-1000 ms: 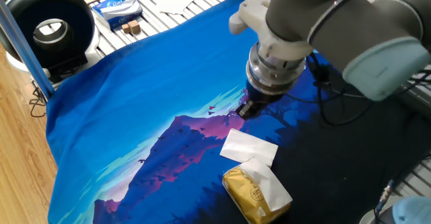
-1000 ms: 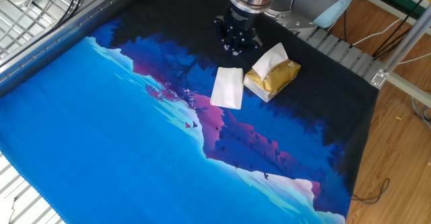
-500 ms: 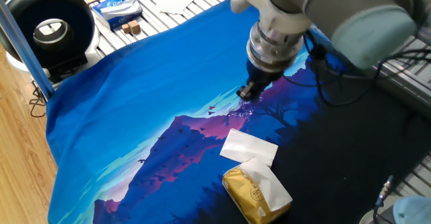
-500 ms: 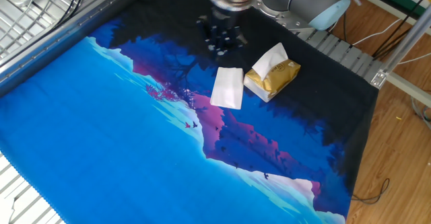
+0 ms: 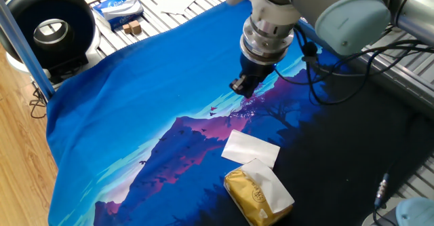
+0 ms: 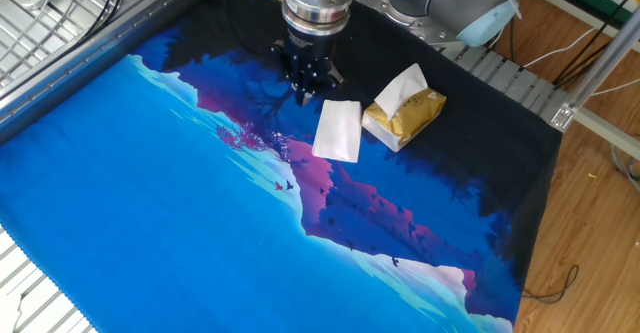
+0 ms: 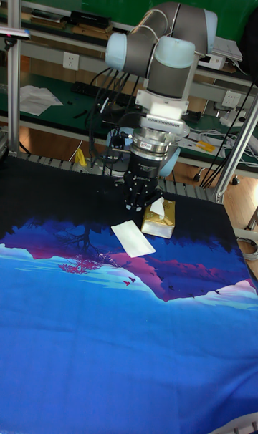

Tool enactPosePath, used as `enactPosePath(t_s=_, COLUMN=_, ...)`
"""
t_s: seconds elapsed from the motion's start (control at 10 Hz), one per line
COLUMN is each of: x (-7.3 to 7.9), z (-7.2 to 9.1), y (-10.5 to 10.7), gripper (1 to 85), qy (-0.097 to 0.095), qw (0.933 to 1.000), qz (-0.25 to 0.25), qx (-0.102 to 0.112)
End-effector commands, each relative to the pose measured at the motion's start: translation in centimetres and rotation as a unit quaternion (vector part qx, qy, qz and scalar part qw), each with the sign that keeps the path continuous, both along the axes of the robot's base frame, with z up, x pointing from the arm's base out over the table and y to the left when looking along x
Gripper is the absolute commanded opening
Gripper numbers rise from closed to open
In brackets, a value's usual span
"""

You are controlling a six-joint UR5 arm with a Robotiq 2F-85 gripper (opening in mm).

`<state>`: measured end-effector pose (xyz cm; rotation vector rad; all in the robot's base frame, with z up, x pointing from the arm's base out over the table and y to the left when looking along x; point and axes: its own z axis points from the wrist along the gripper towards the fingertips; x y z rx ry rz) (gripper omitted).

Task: Pull out a napkin

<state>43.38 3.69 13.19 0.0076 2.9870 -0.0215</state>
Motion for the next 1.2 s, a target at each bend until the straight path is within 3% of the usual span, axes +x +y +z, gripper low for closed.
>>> enactPosePath(t_s=0.0, x=1.2, z=0.1, y=0.4, gripper=1.0, qy=-0.018, qw=0.9982, qz=-0.054, qx=0.020)
enactPosePath(t_s=0.2, x=0.8, z=0.1, y=0.4, gripper=1.0, qy=-0.010, qw=0.9994, qz=-0.028, qx=0.016)
enactPosePath(t_s=0.3, x=0.8, z=0.1, y=-0.1, gripper=1.0, qy=-0.010, qw=0.9999, qz=-0.013, qx=0.003)
enactPosePath(t_s=0.5, x=-0.3, z=-0.1, y=-0.4, gripper=1.0, qy=0.013, qw=0.9996, qz=0.026, qx=-0.008)
enactPosePath(t_s=0.7, x=1.7, z=0.9, y=-2.9, gripper=1.0, qy=0.035, qw=0.9982, qz=0.048, qx=0.007)
enactPosePath(t_s=0.8, x=2.9, z=0.8, y=-4.6, gripper=1.0, qy=0.037, qw=0.9977, qz=0.057, qx=-0.002)
enactPosePath(t_s=1.0, x=5.1, z=-0.6, y=-6.6, gripper=1.0, qy=0.023, qw=0.9981, qz=0.056, qx=-0.013)
enactPosePath(t_s=1.1, x=5.5, z=-1.0, y=-6.9, gripper=1.0, qy=0.025, qw=0.9981, qz=0.052, qx=-0.021)
